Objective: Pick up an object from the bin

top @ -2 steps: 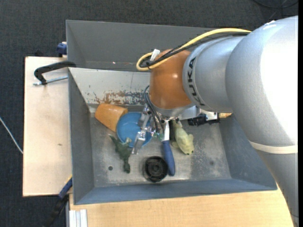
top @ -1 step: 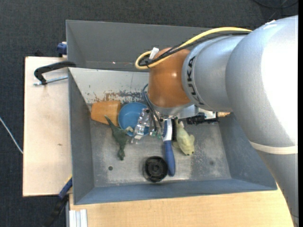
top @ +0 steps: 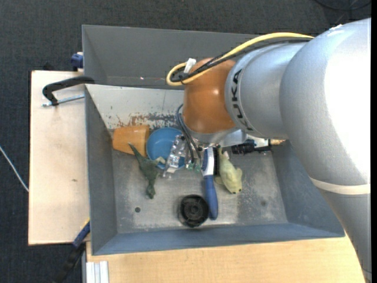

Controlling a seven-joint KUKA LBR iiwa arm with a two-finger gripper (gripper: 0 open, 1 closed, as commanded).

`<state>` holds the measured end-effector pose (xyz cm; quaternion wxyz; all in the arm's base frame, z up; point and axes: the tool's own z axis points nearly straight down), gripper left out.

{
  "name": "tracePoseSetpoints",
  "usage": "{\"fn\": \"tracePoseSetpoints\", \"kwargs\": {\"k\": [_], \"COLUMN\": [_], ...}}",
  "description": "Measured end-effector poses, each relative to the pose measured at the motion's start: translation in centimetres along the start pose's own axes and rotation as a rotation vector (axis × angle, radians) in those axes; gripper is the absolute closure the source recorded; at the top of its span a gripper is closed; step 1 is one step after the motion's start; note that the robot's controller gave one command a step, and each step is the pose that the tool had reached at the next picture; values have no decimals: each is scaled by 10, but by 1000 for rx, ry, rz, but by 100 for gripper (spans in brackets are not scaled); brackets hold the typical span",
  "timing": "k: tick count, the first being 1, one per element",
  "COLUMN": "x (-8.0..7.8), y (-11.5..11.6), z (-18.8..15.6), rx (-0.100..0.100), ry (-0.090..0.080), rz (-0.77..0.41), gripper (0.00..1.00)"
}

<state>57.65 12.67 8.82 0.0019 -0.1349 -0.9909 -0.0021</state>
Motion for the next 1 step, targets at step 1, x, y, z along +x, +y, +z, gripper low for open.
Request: {"fn": "tracePoseSetpoints", "kwargs": {"k": [1], "x": [0], "y": [3], "z": [-50], "rx": [-1], "ry": [-7], "rz": [-4], "gripper": [100]}}
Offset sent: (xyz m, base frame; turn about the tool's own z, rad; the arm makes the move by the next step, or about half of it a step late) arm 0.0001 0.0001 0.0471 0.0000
